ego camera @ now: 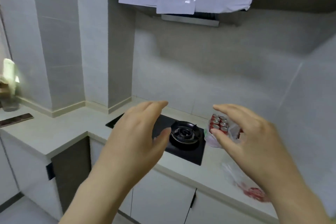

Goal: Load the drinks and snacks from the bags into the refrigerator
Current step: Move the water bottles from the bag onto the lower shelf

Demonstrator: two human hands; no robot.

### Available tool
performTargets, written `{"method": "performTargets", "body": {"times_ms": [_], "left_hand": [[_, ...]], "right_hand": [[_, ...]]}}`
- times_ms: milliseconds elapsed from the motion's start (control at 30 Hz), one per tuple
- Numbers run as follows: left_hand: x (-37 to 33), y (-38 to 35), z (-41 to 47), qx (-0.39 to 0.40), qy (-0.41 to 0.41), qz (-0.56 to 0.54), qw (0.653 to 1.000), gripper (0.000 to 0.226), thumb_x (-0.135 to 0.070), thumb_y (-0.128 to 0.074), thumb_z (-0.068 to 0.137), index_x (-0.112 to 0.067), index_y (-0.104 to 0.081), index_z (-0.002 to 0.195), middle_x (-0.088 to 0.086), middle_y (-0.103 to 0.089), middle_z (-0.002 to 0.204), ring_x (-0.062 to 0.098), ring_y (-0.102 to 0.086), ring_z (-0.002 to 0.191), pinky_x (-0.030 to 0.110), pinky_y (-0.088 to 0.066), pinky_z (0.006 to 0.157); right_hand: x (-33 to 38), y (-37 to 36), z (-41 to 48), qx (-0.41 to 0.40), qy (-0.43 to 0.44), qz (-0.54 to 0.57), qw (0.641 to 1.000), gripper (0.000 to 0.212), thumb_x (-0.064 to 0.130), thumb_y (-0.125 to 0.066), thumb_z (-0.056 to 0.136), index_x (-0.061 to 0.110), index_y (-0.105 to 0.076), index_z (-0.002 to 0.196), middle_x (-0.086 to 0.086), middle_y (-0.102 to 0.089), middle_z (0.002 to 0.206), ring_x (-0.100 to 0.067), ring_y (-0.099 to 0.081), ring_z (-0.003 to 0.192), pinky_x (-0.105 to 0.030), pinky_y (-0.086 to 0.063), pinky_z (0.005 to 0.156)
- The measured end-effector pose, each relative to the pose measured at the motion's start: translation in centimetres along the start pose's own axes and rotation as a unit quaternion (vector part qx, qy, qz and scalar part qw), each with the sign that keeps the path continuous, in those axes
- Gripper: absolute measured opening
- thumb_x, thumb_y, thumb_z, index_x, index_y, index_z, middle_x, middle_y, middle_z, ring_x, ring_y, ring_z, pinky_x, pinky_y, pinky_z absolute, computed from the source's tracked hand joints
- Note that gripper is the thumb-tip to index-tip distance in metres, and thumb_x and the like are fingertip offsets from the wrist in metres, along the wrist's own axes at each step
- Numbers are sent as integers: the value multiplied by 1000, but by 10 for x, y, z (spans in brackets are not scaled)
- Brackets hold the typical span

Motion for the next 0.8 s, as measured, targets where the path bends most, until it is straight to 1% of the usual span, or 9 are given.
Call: {"method": "performTargets", "body": {"times_ms": [67, 133, 200, 267, 433, 533, 600, 700, 800], "left_hand": [[-19, -27, 18, 8, -23, -16, 1000, 54, -33, -58, 89, -31, -41, 140, -20, -49, 132, 0, -43, 122, 7, -26, 92], [-37, -52, 37, 8, -46, -32, 998, 54, -34, -56, 90, -33, -38, 141, -23, -46, 135, -3, -38, 125, 5, -23, 94], [-55, -77, 57, 5, -62, -46, 997, 53, -34, -56, 90, -35, -39, 140, -24, -45, 134, -6, -35, 122, -3, -21, 87], [-74, -103, 74, 13, -78, -57, 995, 52, -34, -58, 89, -35, -41, 139, -24, -47, 132, -6, -35, 119, -6, -21, 83], [-112, -165, 104, 33, -113, -86, 989, 51, -33, -58, 89, -32, -44, 138, -22, -48, 133, -4, -36, 121, -11, -16, 83], [-126, -196, 117, 50, -123, -106, 985, 50, -33, -59, 89, -32, -45, 137, -23, -50, 131, -5, -35, 119, -10, -20, 82], [-133, -217, 127, 64, -134, -118, 982, 50, -33, -60, 88, -33, -46, 136, -23, -51, 130, -5, -37, 118, -7, -25, 82], [-140, -251, 142, 94, -147, -134, 975, 51, -33, -60, 87, -32, -46, 135, -22, -51, 128, -4, -40, 115, -6, -25, 83], [-143, -282, 157, 120, -163, -149, 968, 50, -33, -61, 86, -31, -47, 134, -21, -52, 126, -3, -42, 114, -4, -26, 84]], "right_hand": [[-33, 8, 2, -8, -21, -7, 1000, 44, 21, -75, 79, 27, -64, 122, 15, -63, 120, -7, -58, 110, -14, -36, 92], [-65, 15, 6, -14, -44, -15, 999, 45, 24, -74, 80, 28, -63, 123, 16, -62, 120, -5, -57, 110, -14, -35, 93], [-95, 23, 11, -26, -55, -24, 998, 46, 24, -75, 80, 29, -63, 123, 17, -62, 120, -4, -56, 110, -17, -37, 95], [-124, 28, 15, -34, -65, -27, 997, 46, 23, -75, 80, 29, -62, 123, 18, -61, 119, -3, -55, 110, -17, -36, 95], [-192, 37, 16, -27, -96, -44, 994, 44, 23, -74, 82, 30, -62, 123, 24, -56, 116, 6, -49, 108, -1, -27, 91], [-227, 41, 11, -26, -121, -45, 991, 42, 22, -75, 81, 28, -64, 121, 20, -59, 115, 5, -48, 106, 7, -23, 90], [-247, 43, 9, -27, -141, -51, 988, 41, 20, -75, 80, 27, -65, 120, 19, -60, 115, 2, -52, 106, 5, -25, 90], [-275, 40, 7, -32, -162, -67, 984, 42, 18, -76, 78, 26, -65, 119, 21, -58, 112, -2, -54, 106, -4, -29, 89], [-299, 35, 8, -32, -182, -79, 980, 44, 17, -76, 79, 27, -65, 120, 23, -55, 112, -1, -52, 106, -3, -29, 90]]}}
Point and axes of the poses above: each hand's wrist, its own z-axis towards the middle knuckle, its own y-axis out of the back of the hand, x = y × z, the point moved 5 cm from there along z, towards the middle knuckle
